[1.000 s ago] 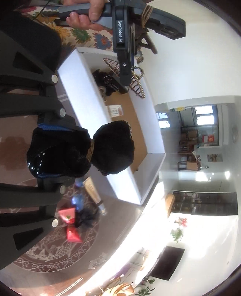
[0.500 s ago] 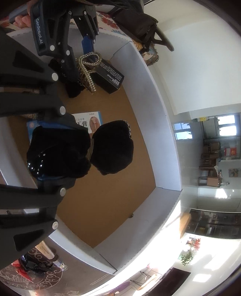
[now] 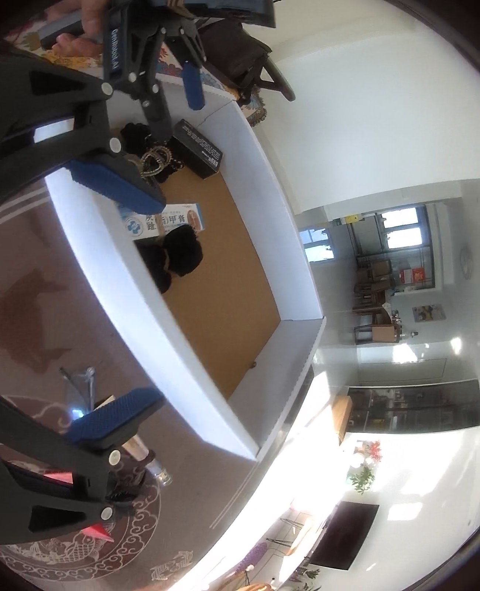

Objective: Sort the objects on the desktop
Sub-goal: 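Lower both held items into the bin and open both tools, then move both open tools back over the table pile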

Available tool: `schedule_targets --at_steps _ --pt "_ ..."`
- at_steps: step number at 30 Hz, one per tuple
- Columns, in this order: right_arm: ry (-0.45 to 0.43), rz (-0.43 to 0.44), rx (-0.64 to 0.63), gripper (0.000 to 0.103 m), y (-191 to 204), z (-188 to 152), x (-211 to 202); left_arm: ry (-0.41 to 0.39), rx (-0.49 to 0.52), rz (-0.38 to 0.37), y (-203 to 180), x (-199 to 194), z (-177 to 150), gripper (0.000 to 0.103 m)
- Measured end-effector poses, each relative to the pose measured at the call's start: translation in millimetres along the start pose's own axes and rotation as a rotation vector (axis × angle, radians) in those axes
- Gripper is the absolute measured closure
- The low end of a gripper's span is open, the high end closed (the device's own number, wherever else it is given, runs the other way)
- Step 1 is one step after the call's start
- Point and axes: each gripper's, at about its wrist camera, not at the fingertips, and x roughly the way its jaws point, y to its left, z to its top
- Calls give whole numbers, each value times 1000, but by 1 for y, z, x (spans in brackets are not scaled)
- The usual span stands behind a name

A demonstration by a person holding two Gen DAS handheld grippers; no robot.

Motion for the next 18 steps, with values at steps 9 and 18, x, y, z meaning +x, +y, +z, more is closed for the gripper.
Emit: schedule_targets --at_steps 9,18 --pt "202 -282 147 3 -104 -163 -65 104 269 -303 -160 7 -51 0" --pt "209 -361 288 3 -132 -218 -90 223 403 -232 -226 89 -107 0"
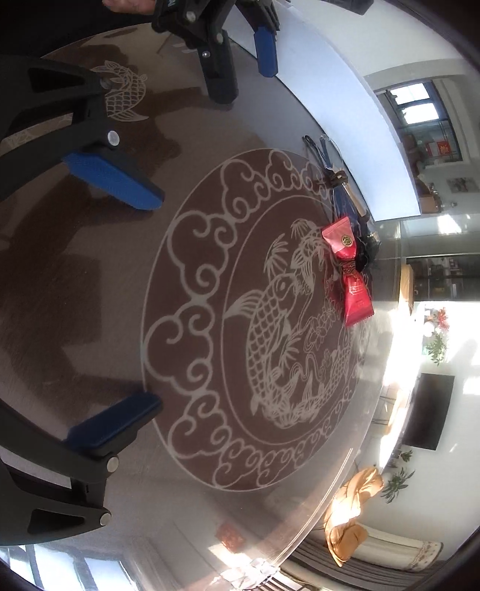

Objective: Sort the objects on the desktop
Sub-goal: 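Move both open tools back over the table pile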

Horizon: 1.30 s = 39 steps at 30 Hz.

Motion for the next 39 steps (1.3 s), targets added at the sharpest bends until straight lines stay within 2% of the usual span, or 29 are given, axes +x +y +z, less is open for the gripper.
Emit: schedule_targets --at_steps 4,6,39 --pt "10 0 10 0 2 3 2 21 25 18 0 12 -4 0" --pt "10 1 11 0 3 3 4 0 -10 -12 5 12 -8 0" --pt "10 1 10 0 3 3 4 -17 -12 -2 3 12 -8 0"
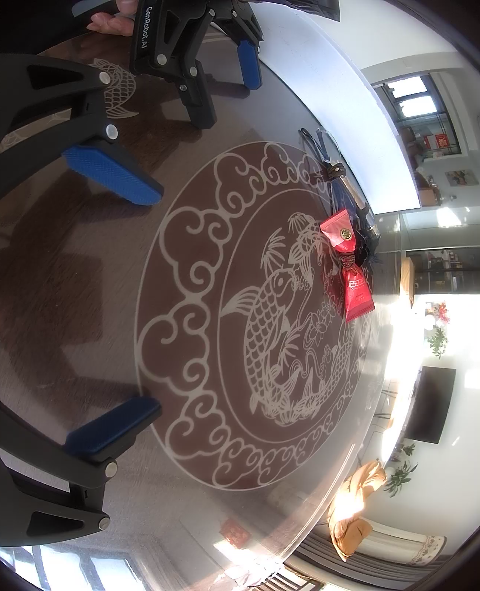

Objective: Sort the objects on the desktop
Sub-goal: 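Move both open tools back over the table pile, then grasp the clear safety glasses with the left tool while the right tool grasps the red pouch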

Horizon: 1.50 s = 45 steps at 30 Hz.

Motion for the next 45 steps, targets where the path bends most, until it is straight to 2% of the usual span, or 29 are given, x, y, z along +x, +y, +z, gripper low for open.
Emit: schedule_targets --at_steps 7,14,20,26,28,30,34,35,38,42,45 --pt "0 0 0 0 0 0 0 0 -36 25 17 11 16 0" --pt "0 0 0 0 0 0 0 4 -13 11 39 39 57 0" --pt "0 0 0 0 0 0 0 31 -27 28 52 57 87 0" --pt "0 0 0 0 0 0 0 13 38 56 46 69 109 0" --pt "0 0 0 0 0 0 0 19 41 30 45 70 110 0" --pt "0 1 0 0 0 0 0 29 60 -46 43 69 105 0" --pt "0 1 0 0 0 0 0 73 247 -229 18 48 82 0" --pt "0 1 0 0 0 0 0 66 279 -212 13 41 79 0" --pt "0 1 0 0 0 0 0 3 296 -69 11 30 86 0" --pt "0 1 0 0 0 0 0 -22 238 -52 8 38 116 0" --pt "0 1 -1 0 0 0 0 26 229 -42 2 64 127 0"
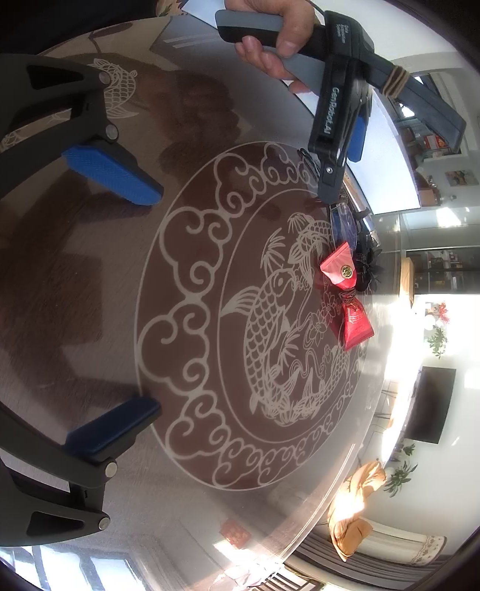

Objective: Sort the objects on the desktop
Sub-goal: 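Grasp the clear safety glasses with the left tool while the right tool grasps the red pouch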

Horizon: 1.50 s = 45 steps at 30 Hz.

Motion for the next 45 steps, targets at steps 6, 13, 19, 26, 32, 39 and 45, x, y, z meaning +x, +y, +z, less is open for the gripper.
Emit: schedule_targets --at_steps 6,13,19,26,32,39,45 --pt "0 1 0 0 0 0 1 10 -16 -100 -6 10 -3 34" --pt "0 1 0 0 0 0 1 -33 -176 -66 5 -22 -47 80" --pt "0 2 -1 0 0 0 1 -80 -317 75 6 -52 -102 80" --pt "-11 183 105 0 -16 39 17 -84 -292 124 -4 -57 -114 79" --pt "-10 145 260 23 -28 147 76 -86 -300 112 3 -54 -110 79" --pt "25 57 247 63 -11 179 114 -92 -316 92 9 -58 -114 79" --pt "9 66 77 81 5 132 81 -97 -332 71 14 -60 -114 79"
